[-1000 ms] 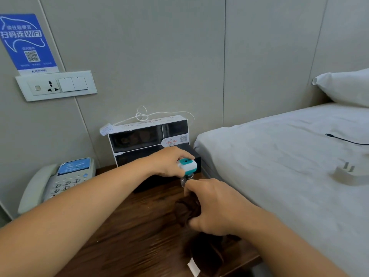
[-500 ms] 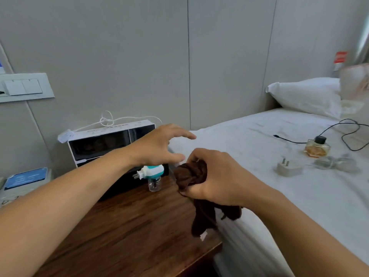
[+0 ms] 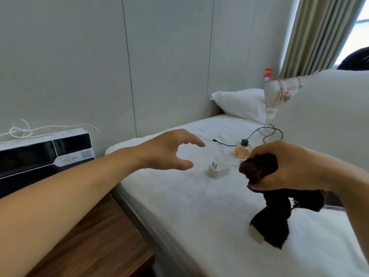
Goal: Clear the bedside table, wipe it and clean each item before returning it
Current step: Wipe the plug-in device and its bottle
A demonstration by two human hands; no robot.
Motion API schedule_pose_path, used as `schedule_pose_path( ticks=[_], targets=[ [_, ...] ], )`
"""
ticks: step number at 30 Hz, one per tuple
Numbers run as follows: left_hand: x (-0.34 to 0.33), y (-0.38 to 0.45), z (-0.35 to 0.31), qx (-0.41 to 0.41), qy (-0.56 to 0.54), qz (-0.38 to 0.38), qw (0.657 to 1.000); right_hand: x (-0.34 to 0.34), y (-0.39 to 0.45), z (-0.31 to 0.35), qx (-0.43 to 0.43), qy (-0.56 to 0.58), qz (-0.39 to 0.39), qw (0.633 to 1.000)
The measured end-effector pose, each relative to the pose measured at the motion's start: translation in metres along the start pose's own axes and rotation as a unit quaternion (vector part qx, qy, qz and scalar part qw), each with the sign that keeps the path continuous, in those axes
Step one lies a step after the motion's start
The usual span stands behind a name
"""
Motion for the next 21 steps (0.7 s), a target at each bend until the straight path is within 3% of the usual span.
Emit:
schedule_pose_path(
  ticks=[12,21],
  targets=[
    [-0.089,0.102,-0.009,0.042,-0.044,0.042,0.997,0.009,0.004,-0.084,-0.074,0.066,-0.068,0.993],
    [-0.125,0.206,-0.015,0.171,-0.101,-0.006,0.980,0.000,0.015,-0.105,-0.068,0.057,-0.105,0.991]
  ],
)
Point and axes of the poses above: each hand's wrist, its own y-axis towards the middle knuckle, its own x-axis out of the back of the hand, z = x × y, the point moved 4 cm from there along y, towards the middle knuckle, and after that the axes turned 2 degrees about -x, right-handed, at the moved point
